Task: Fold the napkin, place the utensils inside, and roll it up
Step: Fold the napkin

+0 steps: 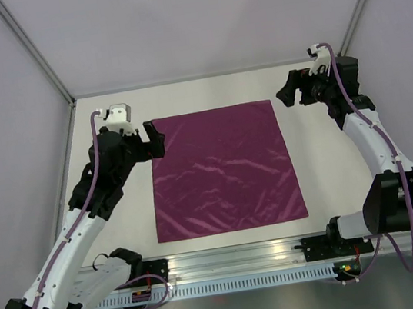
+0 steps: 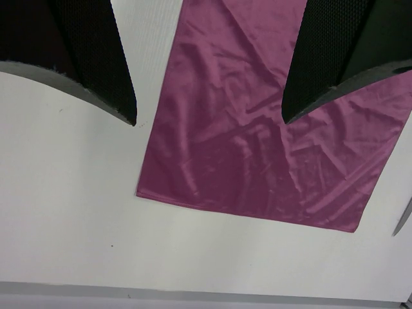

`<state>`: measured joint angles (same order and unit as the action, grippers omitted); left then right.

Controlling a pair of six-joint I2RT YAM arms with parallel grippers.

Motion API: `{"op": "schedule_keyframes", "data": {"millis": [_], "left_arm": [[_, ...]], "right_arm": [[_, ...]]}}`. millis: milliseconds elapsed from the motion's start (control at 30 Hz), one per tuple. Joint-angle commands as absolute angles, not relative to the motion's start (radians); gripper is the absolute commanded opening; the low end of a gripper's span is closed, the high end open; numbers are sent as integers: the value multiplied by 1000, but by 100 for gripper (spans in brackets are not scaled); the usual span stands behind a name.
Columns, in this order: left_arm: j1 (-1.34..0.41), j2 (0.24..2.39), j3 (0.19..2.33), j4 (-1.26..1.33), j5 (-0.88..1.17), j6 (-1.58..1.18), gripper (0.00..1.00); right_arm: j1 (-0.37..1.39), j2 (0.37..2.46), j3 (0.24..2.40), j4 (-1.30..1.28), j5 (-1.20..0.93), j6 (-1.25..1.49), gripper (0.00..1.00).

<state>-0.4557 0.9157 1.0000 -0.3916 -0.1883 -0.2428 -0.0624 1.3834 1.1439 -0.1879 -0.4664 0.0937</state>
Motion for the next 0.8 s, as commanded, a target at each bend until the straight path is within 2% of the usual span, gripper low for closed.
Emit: {"op": "schedule_keyframes", "data": {"millis": [0,200,267,333,400,500,633,767], "left_arm": [[-454,907,1026,-364,-144,-186,100],[-491,946,1052,-356,-101,-190,100],[-544,992,1078,-356,-156,-205,100],[-671,1040,1120,-354,-266,-213,100],[-817,1139,1153,-324,-337,-216,100],[-938,1273,1160,-199,-368,-233,100],[-1054,1463,1213,-95,-377,-221,98],[-1147,1652,1279,-46,-388,-213,92]], "right_arm": [[-71,1355,1164,-147,-477,101,98],[-98,1336,1195,-187,-566,86,98],[-103,1324,1209,-195,-566,84,98],[-104,1296,1223,-207,-555,75,98],[-104,1275,1262,-225,-542,66,98],[-104,1266,1351,-305,-505,43,98],[-104,1249,1408,-388,-459,40,98],[-106,1221,1408,-390,-457,69,98]]}}
